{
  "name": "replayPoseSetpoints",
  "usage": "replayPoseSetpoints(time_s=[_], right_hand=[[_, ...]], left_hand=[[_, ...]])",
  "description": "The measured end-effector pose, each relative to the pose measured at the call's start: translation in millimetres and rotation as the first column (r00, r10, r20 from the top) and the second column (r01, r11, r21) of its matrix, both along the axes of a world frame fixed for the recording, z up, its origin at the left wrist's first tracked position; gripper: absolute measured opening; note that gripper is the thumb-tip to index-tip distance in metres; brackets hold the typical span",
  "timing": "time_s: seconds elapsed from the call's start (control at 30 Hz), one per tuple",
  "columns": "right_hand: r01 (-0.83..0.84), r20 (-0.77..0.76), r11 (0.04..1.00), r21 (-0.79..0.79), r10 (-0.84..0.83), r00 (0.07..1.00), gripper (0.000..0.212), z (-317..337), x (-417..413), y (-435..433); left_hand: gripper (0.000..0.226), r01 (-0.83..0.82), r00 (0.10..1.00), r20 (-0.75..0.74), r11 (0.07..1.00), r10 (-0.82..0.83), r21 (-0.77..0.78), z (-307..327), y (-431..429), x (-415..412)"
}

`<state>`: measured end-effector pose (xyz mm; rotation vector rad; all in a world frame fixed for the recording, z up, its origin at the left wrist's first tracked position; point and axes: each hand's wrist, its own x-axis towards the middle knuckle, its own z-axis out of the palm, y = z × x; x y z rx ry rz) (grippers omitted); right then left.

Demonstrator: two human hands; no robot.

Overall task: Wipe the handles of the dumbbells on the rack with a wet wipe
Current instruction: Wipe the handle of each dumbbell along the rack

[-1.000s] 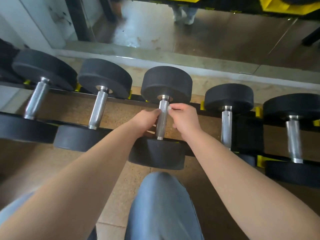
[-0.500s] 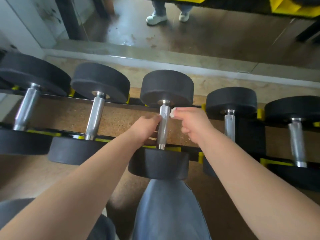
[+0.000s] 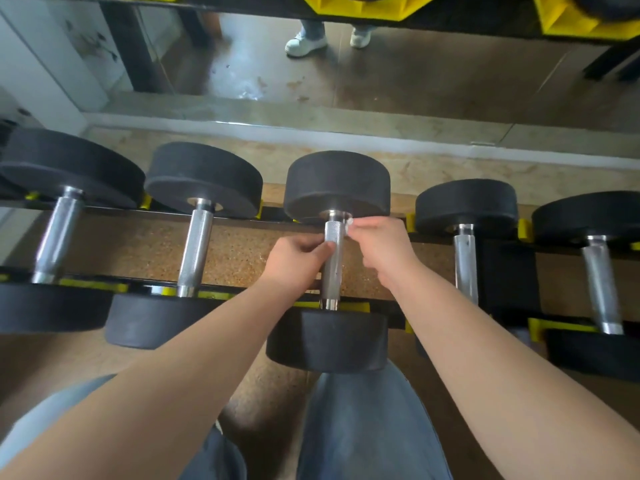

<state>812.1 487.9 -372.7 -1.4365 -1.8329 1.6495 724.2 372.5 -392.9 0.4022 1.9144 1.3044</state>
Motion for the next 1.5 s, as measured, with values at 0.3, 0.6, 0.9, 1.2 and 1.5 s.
replayPoseSetpoints(time_s=[0.3, 0.6, 0.9, 1.2, 1.5], right_hand=[[-0.167, -0.006, 0.947, -0.275, 0.172, 0.985, 0.015, -12.4, 21.5, -0.9], [-0.560, 0.119, 0.732, -0.388, 0.643, 0.757, 0.027, -24.2, 31.7, 7.1], [-0.204, -0.155, 0.805, -0.557, 0.141, 0.978, 0.027, -23.8, 11.5, 28.0], [-0.264, 0.135, 0.923, -0.279, 0.310, 0.941, 0.018, -7.7, 29.4, 6.8], [-0.375, 0.236, 0.811, 0.449, 0.297, 0.925, 0.022, -8.8, 30.3, -12.9]], left_hand=[[0.024, 0.012, 1.000, 0.009, 1.000, -0.012, 0.007, -5.9, 0.2, -2.7], [0.033, 0.004, 0.999, -0.034, 0.999, -0.005, -0.035, -5.8, 1.1, -4.1], [0.020, -0.026, 0.998, 0.051, 1.000, 0.026, 0.009, -3.9, -0.3, -1.1], [0.017, -0.007, 0.995, 0.101, 1.000, 0.006, 0.012, 5.3, -3.0, 2.6], [0.023, -0.030, 1.000, -0.004, 0.999, 0.030, -0.019, 6.5, -6.6, 6.6]])
